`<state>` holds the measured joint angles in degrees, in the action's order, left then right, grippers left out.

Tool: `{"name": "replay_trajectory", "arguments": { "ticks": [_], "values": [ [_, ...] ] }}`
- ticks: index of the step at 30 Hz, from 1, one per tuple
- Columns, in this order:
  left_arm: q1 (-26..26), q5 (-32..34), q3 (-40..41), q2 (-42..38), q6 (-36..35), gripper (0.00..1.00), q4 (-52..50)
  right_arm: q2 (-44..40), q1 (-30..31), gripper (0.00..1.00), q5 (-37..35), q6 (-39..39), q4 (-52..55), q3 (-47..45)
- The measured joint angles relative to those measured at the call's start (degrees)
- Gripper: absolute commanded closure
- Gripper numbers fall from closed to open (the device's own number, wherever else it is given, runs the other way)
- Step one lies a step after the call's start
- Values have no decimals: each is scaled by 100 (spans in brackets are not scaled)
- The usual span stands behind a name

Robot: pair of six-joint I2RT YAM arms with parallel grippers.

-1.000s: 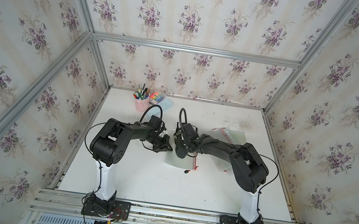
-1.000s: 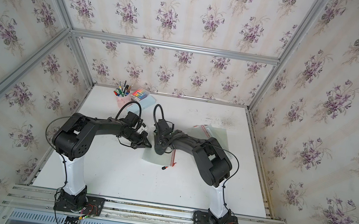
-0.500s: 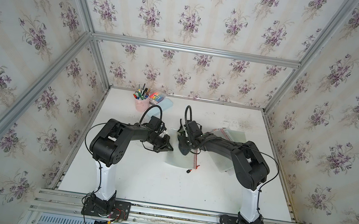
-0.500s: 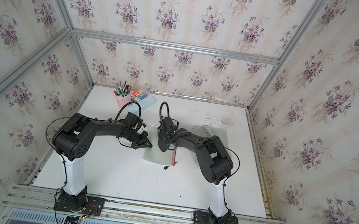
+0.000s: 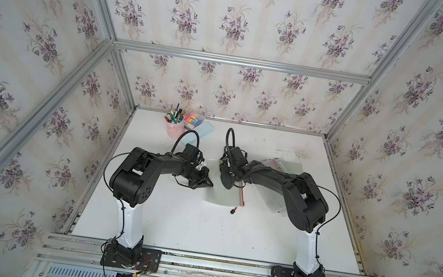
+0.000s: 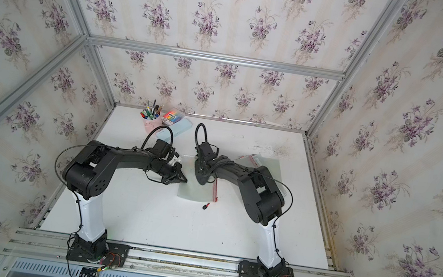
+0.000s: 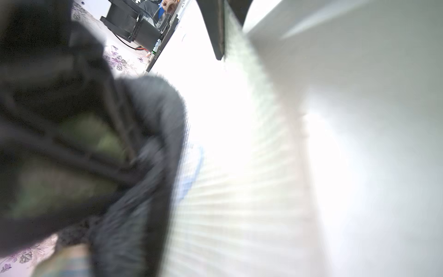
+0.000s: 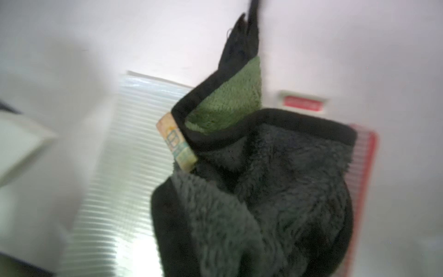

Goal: Wipe the document bag
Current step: Wipe the dirt from the document bag.

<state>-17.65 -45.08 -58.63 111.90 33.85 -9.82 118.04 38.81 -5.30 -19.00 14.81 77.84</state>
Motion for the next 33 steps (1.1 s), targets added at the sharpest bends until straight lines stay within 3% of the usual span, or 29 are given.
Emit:
{"name": "replay_trajectory", "arguments": {
  "ticks": [7,13,16,20,23,29,33],
  "values": [
    [7,-52,-59,48,-7,100,-61,481,695,77,-280,50,422,820],
    [0,-11,-122,50,-48,100,-175,-232,446,76,-313,98,686,273],
    [0,-13,-166,70,-98,100,-219,-444,584,75,17,96,426,195],
    [-2,-4,-184,72,-133,100,-247,-7,787,76,396,63,179,319],
    [-2,15,-179,59,-138,100,-280,262,599,77,479,-61,208,431],
    [-9,107,-42,-35,-146,100,-170,-227,-455,76,72,-197,136,-114],
    [2,37,-70,2,-146,100,-188,-321,55,76,94,-59,238,160]
  ]
}}
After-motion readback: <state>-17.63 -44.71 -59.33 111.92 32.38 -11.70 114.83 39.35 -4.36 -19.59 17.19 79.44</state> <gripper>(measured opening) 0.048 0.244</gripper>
